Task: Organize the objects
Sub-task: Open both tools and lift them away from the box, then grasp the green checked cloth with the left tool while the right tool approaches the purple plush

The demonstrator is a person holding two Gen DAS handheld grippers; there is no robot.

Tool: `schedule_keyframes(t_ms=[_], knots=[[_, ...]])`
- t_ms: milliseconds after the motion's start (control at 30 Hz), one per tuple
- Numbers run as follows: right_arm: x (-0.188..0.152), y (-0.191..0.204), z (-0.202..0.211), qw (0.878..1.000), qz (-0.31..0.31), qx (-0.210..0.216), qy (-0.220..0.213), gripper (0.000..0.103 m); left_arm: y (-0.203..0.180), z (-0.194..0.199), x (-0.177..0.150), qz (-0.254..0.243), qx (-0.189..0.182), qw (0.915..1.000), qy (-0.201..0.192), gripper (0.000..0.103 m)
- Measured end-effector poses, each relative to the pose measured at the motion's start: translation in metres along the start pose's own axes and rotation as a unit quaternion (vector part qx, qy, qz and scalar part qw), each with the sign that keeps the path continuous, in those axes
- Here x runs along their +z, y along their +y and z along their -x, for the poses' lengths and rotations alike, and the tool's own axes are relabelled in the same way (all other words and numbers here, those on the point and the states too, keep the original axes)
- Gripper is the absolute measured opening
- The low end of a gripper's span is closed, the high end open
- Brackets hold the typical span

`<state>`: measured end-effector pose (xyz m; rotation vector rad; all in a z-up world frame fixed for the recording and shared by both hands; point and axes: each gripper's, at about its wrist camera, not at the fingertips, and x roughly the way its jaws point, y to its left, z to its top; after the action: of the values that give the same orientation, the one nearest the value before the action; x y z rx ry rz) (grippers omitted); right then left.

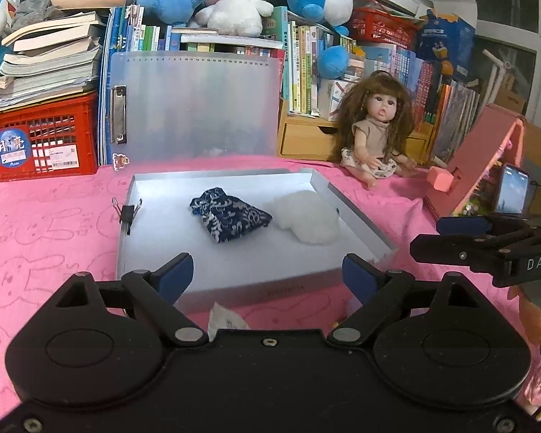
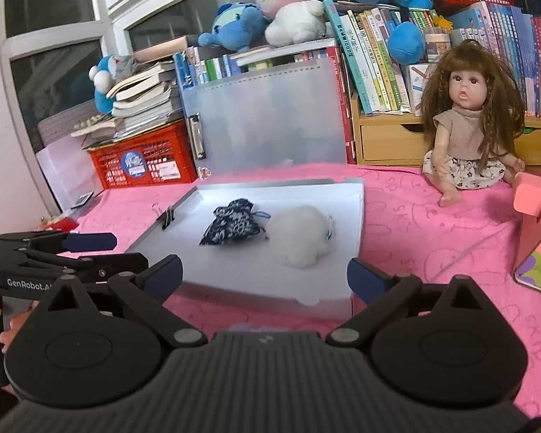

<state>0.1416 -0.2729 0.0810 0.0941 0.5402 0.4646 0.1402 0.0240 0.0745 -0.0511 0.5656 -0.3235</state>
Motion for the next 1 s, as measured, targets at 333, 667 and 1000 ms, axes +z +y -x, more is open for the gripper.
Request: schedule_keyframes(t_ms=[333, 667, 1000], knots=[[-0.025, 0.005, 0.014, 1.0, 0.02, -0.003, 0.004, 0.103, -0.004, 0.016, -0.026, 0.0, 0.006, 1.0, 0.001, 0.092], [-0.047, 0.01, 0.018, 0.999, 0.039, -0.01, 0.016, 0.103, -0.006, 0.02, -0.043, -0.003, 0.012, 0.9999, 0.006, 0.093], [-0.056, 0.014, 0.012, 0.998, 0.051, -0.021, 0.021, 0.103, -0.001, 0.013, -0.05, 0.006, 0.029, 0.9995, 0.013, 0.093]])
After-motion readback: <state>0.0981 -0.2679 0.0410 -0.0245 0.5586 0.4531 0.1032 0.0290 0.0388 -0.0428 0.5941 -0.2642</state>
